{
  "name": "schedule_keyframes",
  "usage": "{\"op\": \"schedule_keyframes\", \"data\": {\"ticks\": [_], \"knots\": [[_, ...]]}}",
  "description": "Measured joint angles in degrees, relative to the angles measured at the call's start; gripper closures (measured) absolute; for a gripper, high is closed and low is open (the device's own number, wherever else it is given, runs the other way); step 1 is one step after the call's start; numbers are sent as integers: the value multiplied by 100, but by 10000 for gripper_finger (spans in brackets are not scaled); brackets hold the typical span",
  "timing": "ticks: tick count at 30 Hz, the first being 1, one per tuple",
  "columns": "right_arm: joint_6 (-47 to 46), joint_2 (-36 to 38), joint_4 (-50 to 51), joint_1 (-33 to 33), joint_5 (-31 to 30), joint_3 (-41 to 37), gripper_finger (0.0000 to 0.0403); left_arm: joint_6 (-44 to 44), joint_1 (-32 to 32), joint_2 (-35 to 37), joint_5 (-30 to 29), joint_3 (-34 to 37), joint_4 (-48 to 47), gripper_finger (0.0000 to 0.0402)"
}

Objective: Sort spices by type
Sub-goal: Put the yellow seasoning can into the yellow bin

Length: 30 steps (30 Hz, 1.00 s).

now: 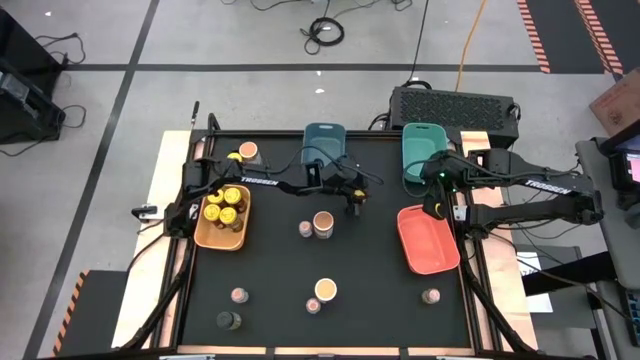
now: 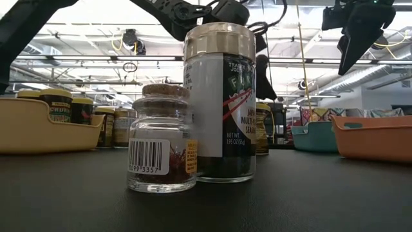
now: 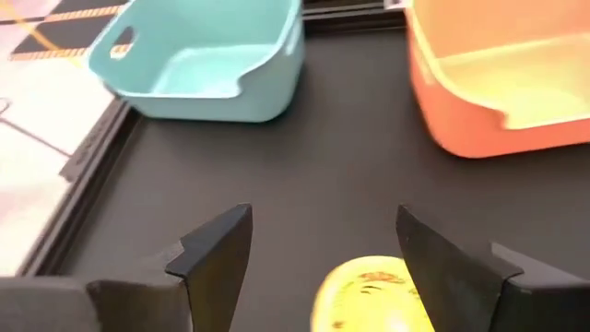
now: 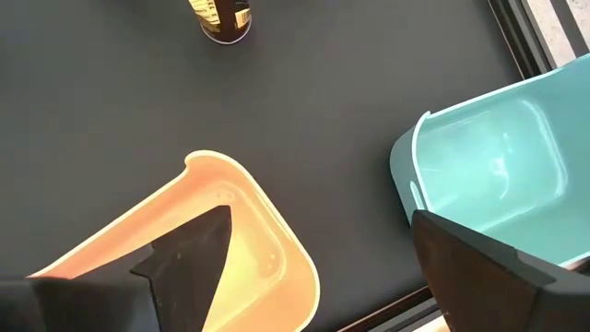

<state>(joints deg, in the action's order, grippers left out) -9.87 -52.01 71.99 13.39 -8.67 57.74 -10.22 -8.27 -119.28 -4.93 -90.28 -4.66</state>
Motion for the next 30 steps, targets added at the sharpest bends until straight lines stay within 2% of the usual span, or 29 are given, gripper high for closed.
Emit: {"op": "schedule_keyframes", "data": {"ticks": [18, 30], "knots": [[7, 0, 0, 0, -4, 0, 74, -378, 90, 7, 3, 3, 446, 129], [20, 0, -9, -2, -10, 0, 74, -61, 63, -101, 192, 7, 438, 129]]}}
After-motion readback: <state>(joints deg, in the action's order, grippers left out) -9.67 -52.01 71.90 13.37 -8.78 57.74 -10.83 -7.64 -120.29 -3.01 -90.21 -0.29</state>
